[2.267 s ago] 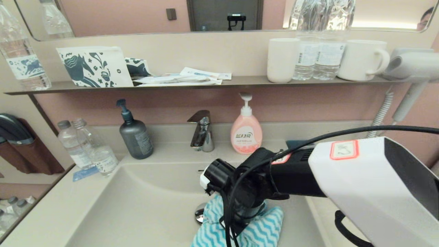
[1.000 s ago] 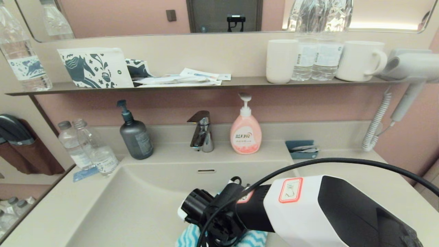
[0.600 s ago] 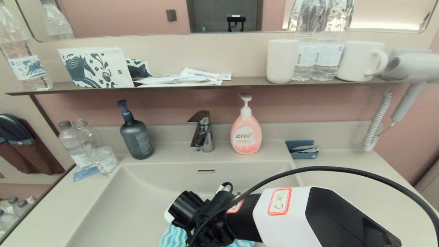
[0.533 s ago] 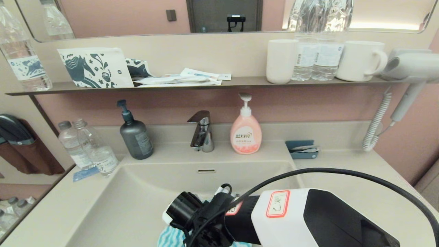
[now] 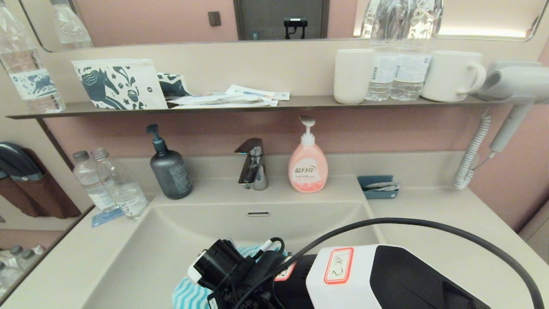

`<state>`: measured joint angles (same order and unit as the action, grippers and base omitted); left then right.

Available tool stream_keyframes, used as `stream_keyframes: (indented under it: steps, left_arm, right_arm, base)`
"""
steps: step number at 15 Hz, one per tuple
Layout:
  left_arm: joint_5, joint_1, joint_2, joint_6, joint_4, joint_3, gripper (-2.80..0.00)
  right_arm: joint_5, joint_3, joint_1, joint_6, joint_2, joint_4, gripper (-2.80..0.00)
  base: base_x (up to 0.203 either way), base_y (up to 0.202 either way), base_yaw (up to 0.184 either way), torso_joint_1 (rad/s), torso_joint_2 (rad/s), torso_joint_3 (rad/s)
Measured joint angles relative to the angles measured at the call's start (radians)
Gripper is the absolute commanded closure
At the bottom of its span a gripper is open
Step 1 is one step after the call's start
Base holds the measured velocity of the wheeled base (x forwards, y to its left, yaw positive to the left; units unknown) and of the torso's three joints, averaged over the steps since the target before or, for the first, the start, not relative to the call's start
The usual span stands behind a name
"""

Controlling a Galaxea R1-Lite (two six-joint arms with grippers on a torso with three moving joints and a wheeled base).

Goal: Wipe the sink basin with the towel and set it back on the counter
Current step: Wipe the sink

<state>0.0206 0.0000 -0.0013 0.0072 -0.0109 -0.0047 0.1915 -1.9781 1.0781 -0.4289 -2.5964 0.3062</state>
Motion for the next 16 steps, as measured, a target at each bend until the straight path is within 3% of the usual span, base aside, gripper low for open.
stream_keyframes:
  steps: [9, 16]
  left_arm:
    - [0.0, 0.0, 0.0, 0.0, 0.0, 0.0, 0.0]
    - [0.0, 0.0, 0.0, 0.0, 0.0, 0.0, 0.0]
  right_arm:
    - [-0.005, 0.0, -0.004, 0.024, 0.078, -0.181, 0.0]
    - [-0.002, 0.001, -0.039, 0.158, 0.01, -0.419, 0.0]
  base:
    - [0.0, 0.0, 0.0, 0.0, 0.0, 0.0]
    - [0.0, 0.0, 0.0, 0.0, 0.0, 0.0]
